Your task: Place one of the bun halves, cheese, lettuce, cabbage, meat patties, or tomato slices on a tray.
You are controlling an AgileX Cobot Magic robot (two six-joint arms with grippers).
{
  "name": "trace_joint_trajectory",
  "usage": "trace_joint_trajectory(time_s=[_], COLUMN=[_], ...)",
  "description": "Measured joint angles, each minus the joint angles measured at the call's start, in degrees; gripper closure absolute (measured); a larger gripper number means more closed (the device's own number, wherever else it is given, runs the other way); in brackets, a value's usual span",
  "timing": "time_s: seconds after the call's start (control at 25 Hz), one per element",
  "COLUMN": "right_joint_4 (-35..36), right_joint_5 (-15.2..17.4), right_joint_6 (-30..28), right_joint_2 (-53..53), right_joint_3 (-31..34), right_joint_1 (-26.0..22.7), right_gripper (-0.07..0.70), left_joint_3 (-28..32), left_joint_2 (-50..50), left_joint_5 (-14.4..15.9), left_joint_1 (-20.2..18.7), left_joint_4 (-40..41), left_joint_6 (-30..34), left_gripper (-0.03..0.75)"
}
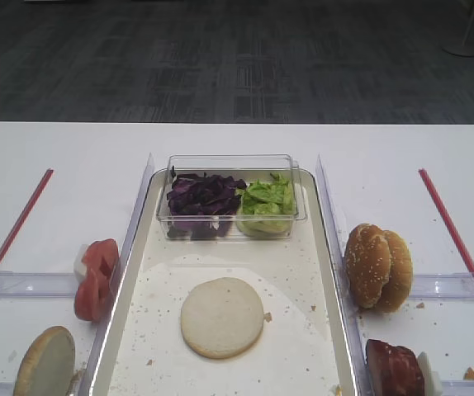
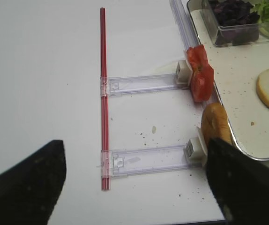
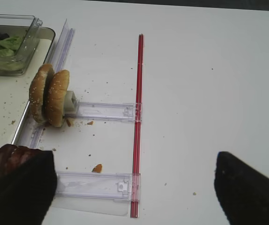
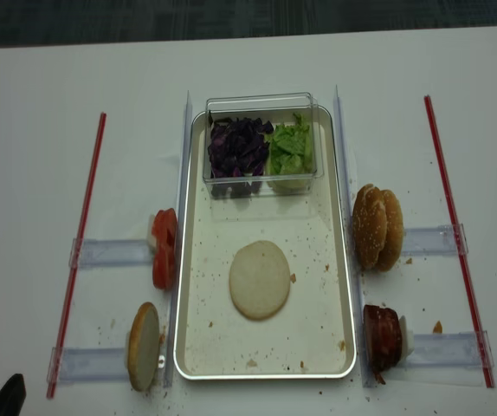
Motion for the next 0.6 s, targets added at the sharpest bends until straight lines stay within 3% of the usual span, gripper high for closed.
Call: trace_joint_trajectory(time_s=[0.6], right_joint_4=[0.0], right_joint_5=[0.0], right_joint_6=[0.0], right_joint_2=[0.0], right_joint_3=[0.0], right_joint_1=[0.0], right_gripper=[-0.061], left_joint_3=[0.0], left_joint_2=[0.0], left_joint_5=[-0.03], left_joint_1=[0.0], left_joint_4=[0.0], left_joint_6=[0.0], left_gripper=[0.152])
